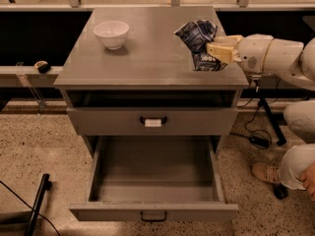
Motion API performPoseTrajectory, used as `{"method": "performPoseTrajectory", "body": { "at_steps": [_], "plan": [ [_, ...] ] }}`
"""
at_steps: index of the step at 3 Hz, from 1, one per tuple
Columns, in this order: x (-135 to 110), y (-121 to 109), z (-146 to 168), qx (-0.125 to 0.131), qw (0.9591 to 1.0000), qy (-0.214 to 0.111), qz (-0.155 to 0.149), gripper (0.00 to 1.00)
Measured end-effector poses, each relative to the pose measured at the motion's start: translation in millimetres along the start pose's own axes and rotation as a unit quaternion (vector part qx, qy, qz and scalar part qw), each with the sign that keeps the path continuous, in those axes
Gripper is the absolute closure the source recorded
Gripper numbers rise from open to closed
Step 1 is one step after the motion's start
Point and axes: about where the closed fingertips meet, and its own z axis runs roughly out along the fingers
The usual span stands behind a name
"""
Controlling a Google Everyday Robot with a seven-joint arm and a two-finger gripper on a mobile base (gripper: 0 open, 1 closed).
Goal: Pick blue chip bag from middle drawer and place on counter
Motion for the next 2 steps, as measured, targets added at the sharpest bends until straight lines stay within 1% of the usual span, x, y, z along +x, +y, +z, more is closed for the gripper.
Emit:
{"method": "performPoseTrajectory", "body": {
  "at_steps": [1,2],
  "plan": [
    [0,0,0,0.000,1.0000,0.000,0.000,1.00],
    [-16,-2,18,0.005,1.0000,0.003,-0.002,1.00]
  ]
}}
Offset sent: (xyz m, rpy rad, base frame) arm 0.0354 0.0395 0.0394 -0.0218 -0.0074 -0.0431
